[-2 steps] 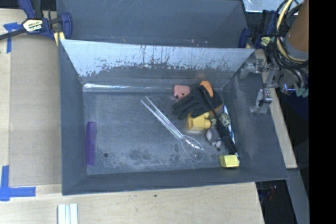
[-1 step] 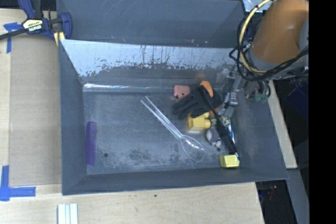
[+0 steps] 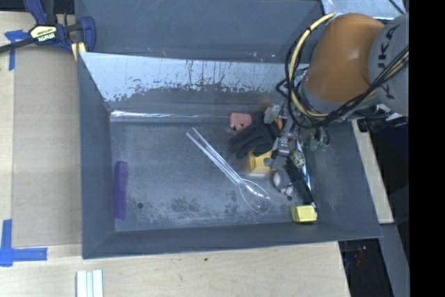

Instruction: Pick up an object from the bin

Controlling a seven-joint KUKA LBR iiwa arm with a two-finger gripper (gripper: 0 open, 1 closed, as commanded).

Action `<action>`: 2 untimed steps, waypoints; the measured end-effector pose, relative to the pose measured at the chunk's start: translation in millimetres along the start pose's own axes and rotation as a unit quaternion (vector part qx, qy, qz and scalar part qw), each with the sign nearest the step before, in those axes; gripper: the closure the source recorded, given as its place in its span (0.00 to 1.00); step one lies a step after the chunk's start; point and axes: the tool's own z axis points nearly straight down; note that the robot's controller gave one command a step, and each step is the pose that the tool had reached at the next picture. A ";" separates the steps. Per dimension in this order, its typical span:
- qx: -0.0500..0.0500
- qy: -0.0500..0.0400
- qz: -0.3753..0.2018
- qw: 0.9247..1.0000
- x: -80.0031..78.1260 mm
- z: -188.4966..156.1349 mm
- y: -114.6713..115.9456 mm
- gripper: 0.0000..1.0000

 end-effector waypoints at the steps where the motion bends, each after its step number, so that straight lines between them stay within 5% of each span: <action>1: 0.000 -0.001 0.097 0.995 -1.4 -0.6 -17.7 0.00; 2: 0.000 -0.006 0.102 0.995 29.0 74.9 -1.9 0.00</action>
Offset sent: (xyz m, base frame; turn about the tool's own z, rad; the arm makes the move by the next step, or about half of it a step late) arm -0.0370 0.0109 -0.0899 0.1919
